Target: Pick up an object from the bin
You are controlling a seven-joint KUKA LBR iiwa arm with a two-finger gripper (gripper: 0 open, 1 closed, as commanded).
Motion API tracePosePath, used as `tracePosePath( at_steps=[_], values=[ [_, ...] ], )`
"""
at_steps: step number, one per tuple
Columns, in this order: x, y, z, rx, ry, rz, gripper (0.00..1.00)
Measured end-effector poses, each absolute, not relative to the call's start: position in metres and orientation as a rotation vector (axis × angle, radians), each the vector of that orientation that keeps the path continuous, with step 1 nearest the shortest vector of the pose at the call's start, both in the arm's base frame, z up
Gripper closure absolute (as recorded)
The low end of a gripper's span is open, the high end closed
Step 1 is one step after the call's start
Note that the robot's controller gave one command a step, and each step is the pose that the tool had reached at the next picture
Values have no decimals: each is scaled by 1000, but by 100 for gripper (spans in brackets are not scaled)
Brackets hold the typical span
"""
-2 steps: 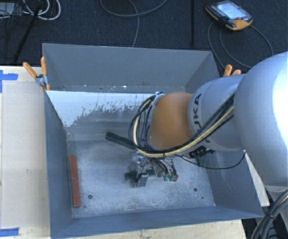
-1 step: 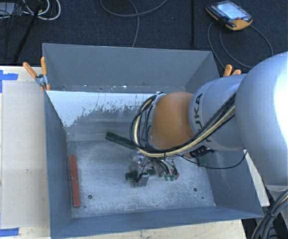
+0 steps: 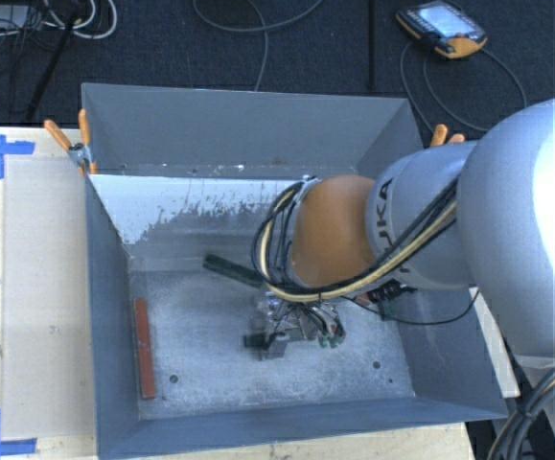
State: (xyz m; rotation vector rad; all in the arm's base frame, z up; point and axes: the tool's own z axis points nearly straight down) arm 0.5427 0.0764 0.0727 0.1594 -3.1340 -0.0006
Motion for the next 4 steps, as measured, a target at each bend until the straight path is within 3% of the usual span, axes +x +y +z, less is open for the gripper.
tracePosePath(
  at_steps=[4],
  values=[
    [542, 76, 128, 157, -3133, 0, 100]
  ],
)
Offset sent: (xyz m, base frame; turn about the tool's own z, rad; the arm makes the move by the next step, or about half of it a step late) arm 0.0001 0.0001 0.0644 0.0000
